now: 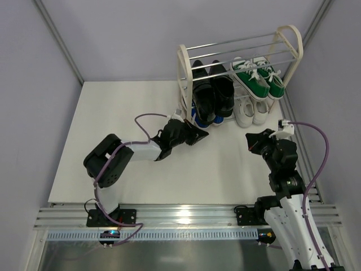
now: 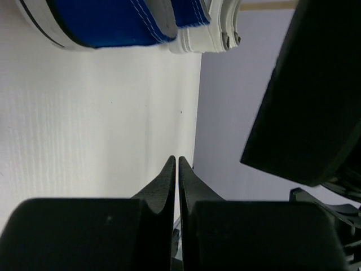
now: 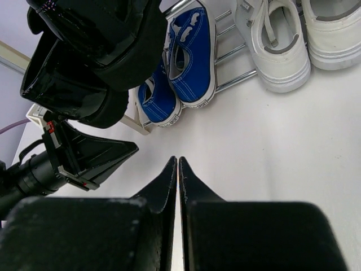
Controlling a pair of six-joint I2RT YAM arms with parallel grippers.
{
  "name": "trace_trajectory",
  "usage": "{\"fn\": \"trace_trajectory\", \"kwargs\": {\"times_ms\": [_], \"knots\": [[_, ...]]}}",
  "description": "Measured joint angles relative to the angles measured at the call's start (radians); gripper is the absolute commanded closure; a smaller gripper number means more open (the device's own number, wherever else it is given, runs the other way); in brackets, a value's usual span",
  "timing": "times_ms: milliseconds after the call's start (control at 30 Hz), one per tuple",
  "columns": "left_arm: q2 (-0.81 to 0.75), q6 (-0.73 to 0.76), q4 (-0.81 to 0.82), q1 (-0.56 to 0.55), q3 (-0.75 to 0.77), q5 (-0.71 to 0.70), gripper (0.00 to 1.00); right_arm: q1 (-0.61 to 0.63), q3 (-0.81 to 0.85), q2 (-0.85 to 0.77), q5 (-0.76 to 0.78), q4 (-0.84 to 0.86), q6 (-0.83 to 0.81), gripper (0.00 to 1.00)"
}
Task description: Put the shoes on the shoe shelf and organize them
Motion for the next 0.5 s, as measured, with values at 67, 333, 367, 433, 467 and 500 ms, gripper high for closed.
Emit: {"fn": "trace_trajectory", "kwargs": {"times_ms": [67,333,367,433,467,500], "knots": [[0.030,-0.003,0.031,0.008,0.000,-0.025,1.00,0.000,0.000,-0.006,0.006,-0.003,-0.005,0.96],[0.061,-0.002,0.077,0.065,0.043,-0.072,1.00,0.000,0.000,-0.046,0.037,-0.029,-0.025,0.96],[0.060,-0.003,0.078,0.067,0.057,-0.073,1.00,0.000,0.000,-0.046,0.039,-0.029,-0.027,0.96],[0.055,-0.002,0.083,0.066,0.082,-0.067,1.00,0.000,0.000,-0.044,0.040,-0.032,-0.027,0.96],[0.053,-0.006,0.086,0.064,0.087,-0.065,1.00,0.000,0.000,-0.043,0.040,-0.033,-0.028,0.96],[0.052,-0.012,0.093,0.063,0.092,-0.061,1.00,0.000,0.000,-0.043,0.040,-0.034,-0.028,0.96]]}}
